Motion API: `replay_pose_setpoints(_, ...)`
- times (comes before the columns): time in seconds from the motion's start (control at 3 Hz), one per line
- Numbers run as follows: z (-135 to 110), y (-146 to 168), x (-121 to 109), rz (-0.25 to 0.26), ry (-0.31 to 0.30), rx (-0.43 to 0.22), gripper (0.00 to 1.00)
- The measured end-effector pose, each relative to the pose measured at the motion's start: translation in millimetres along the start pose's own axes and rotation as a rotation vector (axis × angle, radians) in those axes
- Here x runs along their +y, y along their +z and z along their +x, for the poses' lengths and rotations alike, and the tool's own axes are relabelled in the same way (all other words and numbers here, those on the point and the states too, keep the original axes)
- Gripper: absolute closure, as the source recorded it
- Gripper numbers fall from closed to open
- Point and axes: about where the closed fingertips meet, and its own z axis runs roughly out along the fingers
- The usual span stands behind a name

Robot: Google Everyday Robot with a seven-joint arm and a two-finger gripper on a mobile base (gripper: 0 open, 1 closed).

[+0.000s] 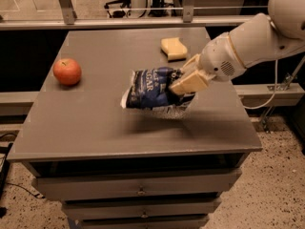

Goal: Pick blue chip bag

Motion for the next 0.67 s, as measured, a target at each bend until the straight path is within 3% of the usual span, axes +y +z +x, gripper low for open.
replay_pose_setpoints(0.33, -24.3, -22.3, -17.1, 0.040, 0.045, -0.089, 1.00)
replay_pose_setpoints(0.67, -29.0, -25.0, -18.1, 0.043, 0.045, -0.099, 1.00)
